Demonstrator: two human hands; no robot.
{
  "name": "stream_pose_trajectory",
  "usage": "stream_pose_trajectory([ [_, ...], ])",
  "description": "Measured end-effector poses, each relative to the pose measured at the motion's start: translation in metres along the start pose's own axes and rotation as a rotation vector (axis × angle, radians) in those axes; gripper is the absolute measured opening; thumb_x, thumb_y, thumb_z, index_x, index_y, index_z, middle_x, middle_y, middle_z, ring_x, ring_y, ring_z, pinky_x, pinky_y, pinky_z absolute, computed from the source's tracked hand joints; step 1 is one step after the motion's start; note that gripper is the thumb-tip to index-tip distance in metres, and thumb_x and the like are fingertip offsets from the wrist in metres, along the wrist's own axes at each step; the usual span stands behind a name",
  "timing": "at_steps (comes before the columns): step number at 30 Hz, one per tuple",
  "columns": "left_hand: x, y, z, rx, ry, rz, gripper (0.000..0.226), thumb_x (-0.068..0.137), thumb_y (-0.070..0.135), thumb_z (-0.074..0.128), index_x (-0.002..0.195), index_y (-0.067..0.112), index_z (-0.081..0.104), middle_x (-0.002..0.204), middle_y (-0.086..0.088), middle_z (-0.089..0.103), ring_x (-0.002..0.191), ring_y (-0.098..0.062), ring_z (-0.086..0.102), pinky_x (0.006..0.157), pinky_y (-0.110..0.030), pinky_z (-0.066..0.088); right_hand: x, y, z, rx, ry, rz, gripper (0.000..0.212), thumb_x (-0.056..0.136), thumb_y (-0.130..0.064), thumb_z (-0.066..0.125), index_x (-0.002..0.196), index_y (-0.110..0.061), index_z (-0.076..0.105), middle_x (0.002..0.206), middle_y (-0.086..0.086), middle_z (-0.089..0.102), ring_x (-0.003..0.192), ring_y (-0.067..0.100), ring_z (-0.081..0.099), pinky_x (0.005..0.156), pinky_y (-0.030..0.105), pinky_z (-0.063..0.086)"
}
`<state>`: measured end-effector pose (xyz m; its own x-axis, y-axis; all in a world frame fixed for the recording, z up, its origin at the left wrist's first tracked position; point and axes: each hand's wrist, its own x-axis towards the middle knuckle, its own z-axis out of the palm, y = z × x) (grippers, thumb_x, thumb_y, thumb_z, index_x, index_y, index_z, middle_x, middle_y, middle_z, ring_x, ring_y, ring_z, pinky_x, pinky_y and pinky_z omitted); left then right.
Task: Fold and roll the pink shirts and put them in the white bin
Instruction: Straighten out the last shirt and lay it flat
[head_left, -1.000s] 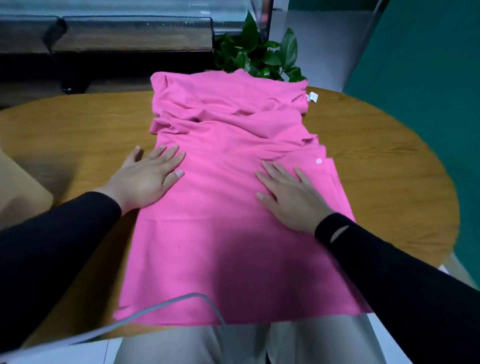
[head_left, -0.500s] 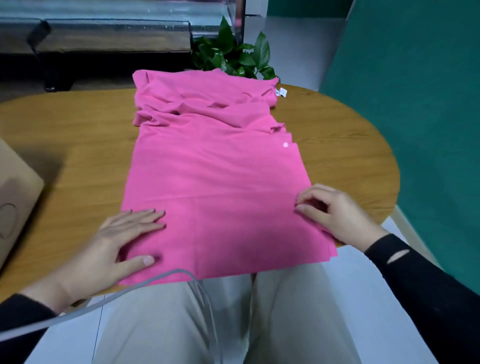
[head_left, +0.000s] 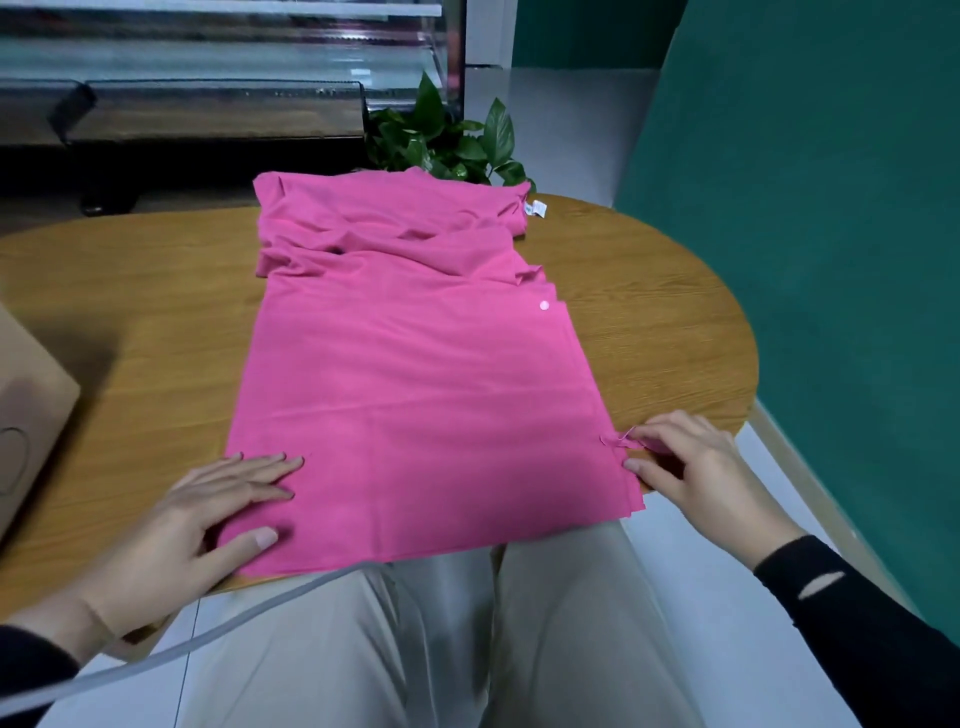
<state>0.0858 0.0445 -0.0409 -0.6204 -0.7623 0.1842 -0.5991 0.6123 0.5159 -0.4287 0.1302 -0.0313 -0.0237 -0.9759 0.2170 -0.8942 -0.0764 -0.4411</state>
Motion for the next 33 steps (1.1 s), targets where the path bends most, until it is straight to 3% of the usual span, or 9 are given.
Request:
stream_pose_trajectory([
  [4, 0.001, 0.002, -0.001, -0.022, -0.004, -0.015, 0.044, 0.093, 0.066, 0.048, 0.114, 0.034, 0.069, 0.142, 0.023, 0.055, 0.136, -0.007, 0.048, 0.112, -0.032, 0.032, 0.012, 0.001, 0.003, 0.028, 0.055, 0.051, 0.015, 0.092, -0.014, 0.07, 0.094, -0.028, 0.07, 0.09, -0.023, 0.061, 0.085, 0.004, 0.055, 0.085, 0.042, 0.046],
  [6, 0.006, 0.005, -0.007, -0.045, -0.013, -0.017, 0.043, 0.094, 0.067, 0.045, 0.113, 0.037, 0.069, 0.137, 0.025, 0.058, 0.133, -0.005, 0.051, 0.108, -0.028, 0.034, 0.021, 0.004, -0.004, 0.067, 0.084, 0.146, 0.023, 0.092, -0.009, 0.069, 0.087, -0.032, 0.067, 0.088, -0.019, 0.062, 0.081, 0.004, 0.056, 0.08, 0.026, 0.045],
  [9, 0.024, 0.015, -0.021, -0.06, -0.053, -0.018, 0.043, 0.095, 0.068, 0.042, 0.117, 0.041, 0.068, 0.129, 0.027, 0.062, 0.125, 0.0, 0.055, 0.104, -0.027, 0.036, 0.027, 0.001, -0.009, -0.082, 0.038, 0.189, 0.019, 0.088, -0.013, 0.072, 0.083, -0.031, 0.067, 0.093, -0.011, 0.059, 0.091, 0.012, 0.05, 0.082, 0.037, 0.037],
  [12, 0.045, 0.034, -0.019, -0.008, -0.12, 0.021, 0.049, 0.094, 0.071, 0.043, 0.121, 0.038, 0.067, 0.128, 0.028, 0.061, 0.123, 0.002, 0.055, 0.106, -0.024, 0.036, 0.023, -0.005, -0.006, -0.148, 0.072, 0.093, 0.015, 0.082, -0.014, 0.077, 0.09, -0.025, 0.072, 0.1, -0.011, 0.053, 0.098, 0.008, 0.039, 0.08, 0.035, 0.024],
  [18, 0.078, 0.088, 0.027, 0.093, -0.2, 0.154, 0.063, 0.083, 0.079, 0.052, 0.132, 0.039, 0.062, 0.137, 0.022, 0.056, 0.131, 0.002, 0.045, 0.11, -0.035, 0.035, 0.021, -0.009, 0.001, -0.091, -0.016, 0.115, 0.037, 0.092, -0.025, 0.07, 0.125, -0.034, 0.056, 0.112, -0.017, 0.061, 0.103, 0.009, 0.05, 0.087, 0.039, 0.032],
  [22, 0.104, 0.119, 0.058, 0.178, -0.289, 0.213, 0.08, 0.08, 0.083, 0.046, 0.146, 0.038, 0.045, 0.155, 0.016, 0.038, 0.145, -0.004, 0.027, 0.118, -0.036, 0.023, 0.027, -0.014, -0.001, 0.063, 0.102, 0.092, 0.01, 0.097, -0.023, 0.062, 0.097, -0.029, 0.07, 0.092, -0.011, 0.065, 0.089, 0.012, 0.059, 0.08, 0.04, 0.045],
  [25, 0.114, 0.128, 0.066, 0.206, -0.331, 0.182, 0.089, 0.077, 0.079, 0.052, 0.154, 0.04, 0.028, 0.164, 0.016, 0.02, 0.151, -0.004, 0.01, 0.122, -0.033, 0.011, 0.032, -0.02, -0.007, 0.264, 0.114, 0.242, 0.019, 0.101, -0.023, 0.058, 0.084, -0.026, 0.066, 0.084, -0.008, 0.066, 0.081, 0.006, 0.057, 0.072, 0.029, 0.044],
  [29, 0.112, 0.122, 0.074, 0.245, -0.389, 0.192, 0.091, 0.079, 0.074, 0.046, 0.157, 0.042, 0.01, 0.166, 0.015, 0.002, 0.152, -0.002, -0.006, 0.124, -0.035, -0.002, 0.032, -0.017, -0.01, 0.296, 0.092, 0.35, 0.025, 0.099, -0.026, 0.06, 0.076, -0.019, 0.062, 0.069, 0.004, 0.061, 0.062, 0.015, 0.048, 0.055, 0.025, 0.033],
  [33, 0.097, 0.106, 0.078, 0.268, -0.406, 0.204, 0.085, 0.082, 0.068, 0.039, 0.156, 0.044, 0.007, 0.164, 0.018, -0.009, 0.15, 0.0, -0.016, 0.124, -0.038, -0.008, 0.029, -0.013, -0.014, 0.407, 0.128, 0.427, 0.032, 0.094, -0.034, 0.066, 0.073, -0.011, 0.062, 0.071, 0.014, 0.063, 0.062, 0.019, 0.047, 0.06, 0.031, 0.035],
])
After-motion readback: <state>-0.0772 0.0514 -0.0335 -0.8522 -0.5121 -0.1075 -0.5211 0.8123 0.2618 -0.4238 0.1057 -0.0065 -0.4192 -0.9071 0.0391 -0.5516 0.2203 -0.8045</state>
